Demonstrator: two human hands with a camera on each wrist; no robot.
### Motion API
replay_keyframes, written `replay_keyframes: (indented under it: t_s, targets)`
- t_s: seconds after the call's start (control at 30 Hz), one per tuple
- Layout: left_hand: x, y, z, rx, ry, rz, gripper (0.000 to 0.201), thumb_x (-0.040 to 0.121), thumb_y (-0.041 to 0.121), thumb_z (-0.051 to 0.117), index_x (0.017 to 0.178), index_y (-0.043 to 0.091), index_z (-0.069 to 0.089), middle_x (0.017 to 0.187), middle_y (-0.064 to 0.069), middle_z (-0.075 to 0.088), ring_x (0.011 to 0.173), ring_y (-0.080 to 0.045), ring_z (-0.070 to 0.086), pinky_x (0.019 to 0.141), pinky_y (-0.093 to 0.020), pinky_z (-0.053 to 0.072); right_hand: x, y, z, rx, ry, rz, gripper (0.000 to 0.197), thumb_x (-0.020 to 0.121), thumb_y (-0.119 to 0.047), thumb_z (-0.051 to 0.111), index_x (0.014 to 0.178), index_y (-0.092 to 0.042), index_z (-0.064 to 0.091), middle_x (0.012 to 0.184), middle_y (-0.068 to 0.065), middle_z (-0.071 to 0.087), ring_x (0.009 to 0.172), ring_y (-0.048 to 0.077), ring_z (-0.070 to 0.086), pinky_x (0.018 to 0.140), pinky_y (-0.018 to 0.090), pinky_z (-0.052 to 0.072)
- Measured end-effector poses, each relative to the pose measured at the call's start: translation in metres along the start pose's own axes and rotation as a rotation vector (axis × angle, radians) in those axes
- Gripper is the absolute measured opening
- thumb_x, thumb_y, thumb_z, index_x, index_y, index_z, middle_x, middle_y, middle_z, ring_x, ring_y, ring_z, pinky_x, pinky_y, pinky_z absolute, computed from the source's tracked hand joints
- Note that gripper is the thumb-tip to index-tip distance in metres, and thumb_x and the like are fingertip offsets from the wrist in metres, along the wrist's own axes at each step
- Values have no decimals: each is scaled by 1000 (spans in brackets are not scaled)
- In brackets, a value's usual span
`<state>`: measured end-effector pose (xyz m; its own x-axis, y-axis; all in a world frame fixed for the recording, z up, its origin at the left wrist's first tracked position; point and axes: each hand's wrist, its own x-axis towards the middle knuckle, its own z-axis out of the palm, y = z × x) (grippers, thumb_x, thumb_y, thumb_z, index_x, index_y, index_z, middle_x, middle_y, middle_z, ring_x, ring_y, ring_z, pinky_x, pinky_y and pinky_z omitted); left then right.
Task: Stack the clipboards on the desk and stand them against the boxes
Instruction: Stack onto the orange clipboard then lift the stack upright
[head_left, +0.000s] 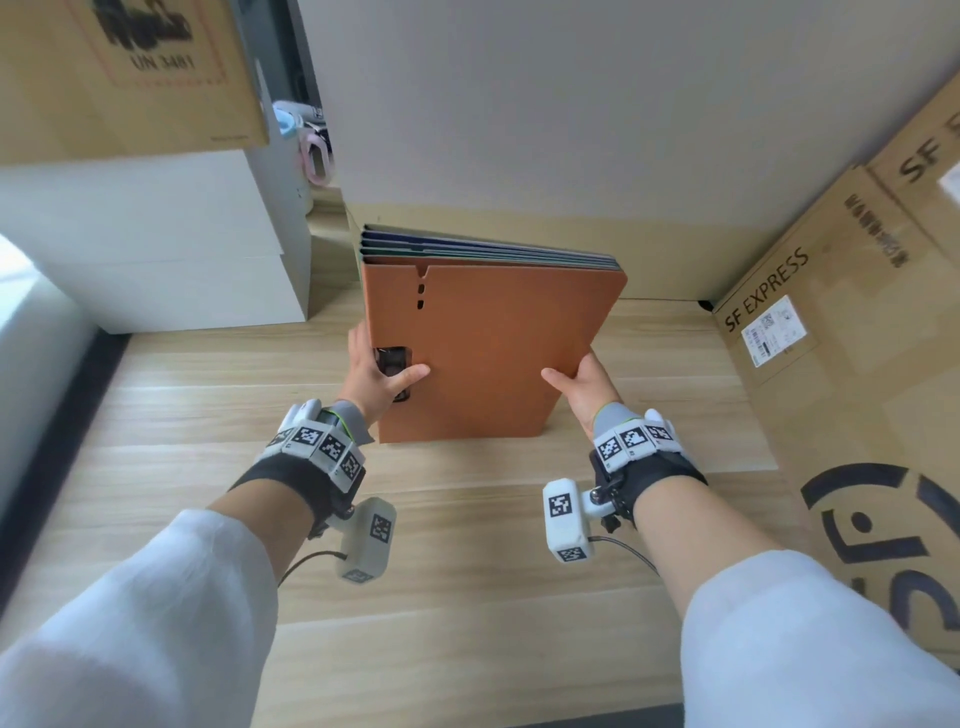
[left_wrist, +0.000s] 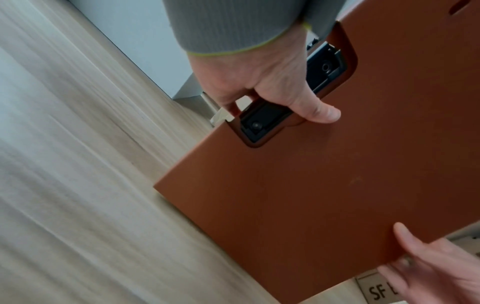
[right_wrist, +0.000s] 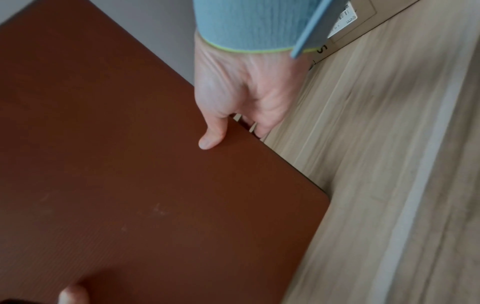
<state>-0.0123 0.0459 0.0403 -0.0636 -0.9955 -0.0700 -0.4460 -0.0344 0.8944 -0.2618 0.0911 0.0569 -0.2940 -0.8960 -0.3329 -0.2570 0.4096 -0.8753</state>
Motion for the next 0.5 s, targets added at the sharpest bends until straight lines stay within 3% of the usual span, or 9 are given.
replay_keyframes:
  t_s: [0.1, 0.2, 0.27, 0.33, 0.37, 0.47, 0.5]
  targets:
    - [-7, -1, -1, -7, -22, -66, 82, 77, 12, 74, 143, -1, 27, 133, -14, 41, 125, -24, 43, 102, -20, 30, -6, 3, 5, -9, 7, 2, 53, 90, -9, 55, 139, -8, 34, 137, 10, 52, 127, 22, 49, 95, 21, 32]
    - [-12, -2, 0, 7, -40, -139, 79, 75, 16, 76, 138, -5, 33, 131, -17, 49, 121, -29, 49, 103, -34, 39, -12, 6, 12, -26, 21, 23, 53, 92, -14, 53, 140, -7, 32, 139, 10, 50, 128, 22, 47, 95, 20, 31]
    - [-11, -8, 2, -7, -55, -132, 78, 73, 11, 78, 136, -7, 34, 117, -15, 56, 107, -27, 56, 103, -37, 42, -13, 11, 15, -63, 36, 56, 55, 93, -19, 52, 141, -5, 29, 141, 10, 48, 130, 23, 45, 97, 21, 30]
    - [-10, -16, 4, -56, -82, -141, 74, 71, 1, 77, 132, -9, 36, 90, 1, 55, 80, -14, 57, 91, -29, 49, -14, 16, 19, -104, 39, 81, 57, 93, -22, 51, 142, -4, 26, 144, 10, 44, 133, 24, 42, 101, 22, 29]
    - [-10, -18, 5, -69, -90, -144, 73, 71, -2, 77, 131, -10, 36, 85, 5, 52, 77, -12, 55, 83, -21, 48, -15, 18, 21, -118, 41, 95, 58, 94, -23, 50, 143, -3, 25, 146, 10, 42, 135, 23, 40, 103, 22, 28]
    - [-8, -25, 8, -61, -90, -110, 70, 71, -1, 77, 129, -9, 37, 85, 3, 52, 89, -16, 52, 74, -14, 41, -16, 21, 27, -134, 51, 140, 63, 96, -23, 46, 148, -4, 15, 152, 9, 33, 140, 22, 33, 111, 25, 24]
    - [-6, -25, 8, -63, -92, -104, 68, 72, -1, 76, 128, -9, 38, 82, 6, 50, 85, -16, 52, 70, -11, 41, -15, 20, 27, -142, 62, 153, 63, 96, -23, 45, 148, -4, 14, 152, 10, 32, 141, 23, 32, 111, 26, 23]
